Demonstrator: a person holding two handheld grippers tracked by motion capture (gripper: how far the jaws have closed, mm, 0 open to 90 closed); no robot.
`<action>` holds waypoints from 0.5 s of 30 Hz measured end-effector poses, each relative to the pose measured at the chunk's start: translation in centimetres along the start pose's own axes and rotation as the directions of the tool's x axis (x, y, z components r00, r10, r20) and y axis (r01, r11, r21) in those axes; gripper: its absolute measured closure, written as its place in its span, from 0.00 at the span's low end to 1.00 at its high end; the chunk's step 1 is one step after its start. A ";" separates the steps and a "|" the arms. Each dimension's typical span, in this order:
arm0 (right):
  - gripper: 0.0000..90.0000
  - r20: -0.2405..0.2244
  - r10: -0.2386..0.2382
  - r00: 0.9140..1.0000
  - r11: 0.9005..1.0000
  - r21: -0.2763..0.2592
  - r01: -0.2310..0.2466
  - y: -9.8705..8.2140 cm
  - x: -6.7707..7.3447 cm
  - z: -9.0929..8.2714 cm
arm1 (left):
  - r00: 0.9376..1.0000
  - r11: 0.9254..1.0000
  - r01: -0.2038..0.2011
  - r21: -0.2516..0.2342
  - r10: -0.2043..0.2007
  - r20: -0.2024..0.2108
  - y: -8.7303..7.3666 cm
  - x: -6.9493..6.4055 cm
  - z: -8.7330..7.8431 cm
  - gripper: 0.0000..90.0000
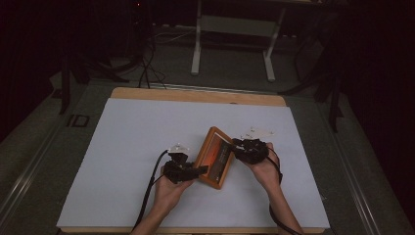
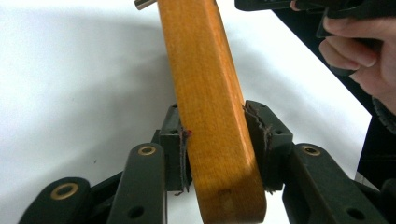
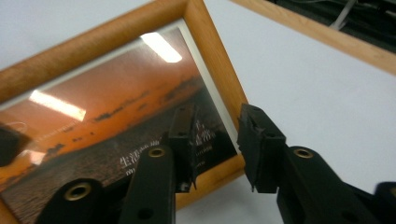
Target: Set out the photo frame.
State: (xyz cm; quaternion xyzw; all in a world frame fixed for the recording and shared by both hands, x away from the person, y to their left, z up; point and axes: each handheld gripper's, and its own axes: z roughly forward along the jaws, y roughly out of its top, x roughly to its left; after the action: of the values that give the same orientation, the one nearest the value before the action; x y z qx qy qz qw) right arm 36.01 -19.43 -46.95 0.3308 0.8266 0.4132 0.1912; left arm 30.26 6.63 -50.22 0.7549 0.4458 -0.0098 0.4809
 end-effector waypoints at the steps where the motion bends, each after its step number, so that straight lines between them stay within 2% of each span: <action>1: 0.71 -0.004 -0.005 1.000 1.000 0.000 0.005 0.1 0.0 -0.3 | 1.000 1.000 -0.007 -0.007 0.007 -0.001 0.0 -0.2 0.0 0.71; 3: 0.69 -0.014 -0.023 1.000 1.000 0.006 0.023 0.3 0.0 -0.8 | 0.999 0.999 -0.041 -0.019 0.041 -0.003 0.1 -0.8 0.0 0.73; 5: 0.68 -0.012 -0.039 0.999 0.999 0.007 0.039 0.4 0.1 -1.5 | 0.999 0.999 -0.050 -0.022 0.050 -0.007 0.1 -1.0 0.0 0.74; 6: 0.68 -0.012 -0.039 0.999 0.999 0.000 0.039 0.4 0.1 -1.9 | 0.997 0.997 -0.074 -0.026 0.074 -0.018 0.2 -1.5 0.0 0.74; 7: 0.68 -0.012 -0.039 0.999 0.999 0.000 0.039 0.4 0.1 -1.9 | 0.997 0.997 -0.074 -0.026 0.074 -0.018 0.2 -1.5 0.0 0.74; 8: 0.67 -0.005 -0.039 0.999 0.999 -0.014 0.039 0.3 0.0 -2.6 | 0.995 0.995 -0.093 -0.026 0.093 -0.021 0.3 -1.8 0.1 0.74; 15: 0.65 0.015 -0.047 0.999 0.998 -0.028 0.048 0.1 -0.7 -4.7 | 0.991 0.991 -0.131 -0.034 0.130 -0.041 0.4 -2.5 0.3 0.75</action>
State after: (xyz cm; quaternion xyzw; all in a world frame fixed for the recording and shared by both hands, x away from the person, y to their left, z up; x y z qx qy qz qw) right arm 33.73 -22.49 -44.06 0.3114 0.8270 0.4178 0.2114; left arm 29.17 4.67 -48.99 0.7736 0.4047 0.0444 0.4856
